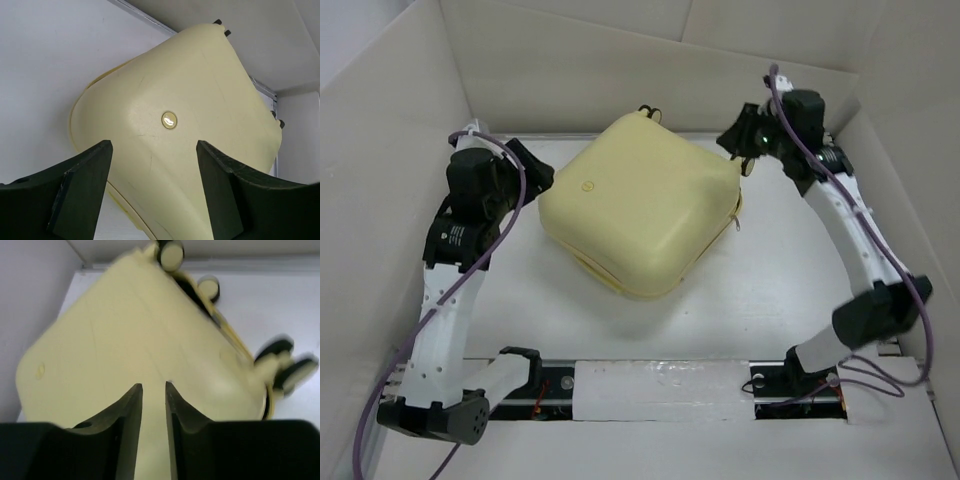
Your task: Pack the luggage
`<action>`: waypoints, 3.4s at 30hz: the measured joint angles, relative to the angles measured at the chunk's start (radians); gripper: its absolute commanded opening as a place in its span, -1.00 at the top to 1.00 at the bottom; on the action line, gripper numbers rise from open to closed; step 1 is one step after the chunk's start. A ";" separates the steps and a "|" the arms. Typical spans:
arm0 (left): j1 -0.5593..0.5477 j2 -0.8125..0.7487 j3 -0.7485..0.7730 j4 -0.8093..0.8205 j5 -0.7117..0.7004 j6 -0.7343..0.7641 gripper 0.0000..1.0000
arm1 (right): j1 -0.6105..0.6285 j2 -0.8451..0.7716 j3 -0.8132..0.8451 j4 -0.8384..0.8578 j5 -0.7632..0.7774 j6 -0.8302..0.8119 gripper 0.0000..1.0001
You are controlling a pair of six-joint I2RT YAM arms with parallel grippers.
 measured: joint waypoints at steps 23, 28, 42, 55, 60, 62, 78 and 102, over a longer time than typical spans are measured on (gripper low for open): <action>0.400 0.144 -0.530 0.343 0.353 -0.172 -0.20 | 0.294 -0.676 -1.090 0.166 -0.082 0.038 0.19; 0.388 0.277 -0.490 0.476 0.406 -0.246 -0.18 | 0.291 -0.597 -1.090 0.203 -0.058 0.031 0.07; 0.298 0.391 -0.302 0.562 0.465 -0.284 -0.07 | 0.375 -0.580 -1.232 0.421 -0.103 -0.034 -0.17; 0.329 0.008 -0.686 0.275 0.306 -0.122 0.44 | 0.428 -0.529 -1.299 0.641 -0.086 -0.064 0.07; 0.279 0.001 -0.843 0.283 0.454 -0.123 0.35 | 0.438 -0.534 -1.299 0.657 -0.106 -0.079 0.33; 0.279 -0.008 -0.863 0.289 0.490 -0.115 0.30 | 0.439 -0.550 -1.299 0.660 -0.106 -0.079 0.42; 0.207 -0.045 -1.030 0.681 0.748 -0.123 0.03 | 0.549 -0.544 -1.429 0.926 0.100 0.018 0.23; -0.196 -0.025 -1.095 0.999 0.460 -0.256 1.00 | 0.629 -0.791 -1.553 0.856 0.493 0.093 1.00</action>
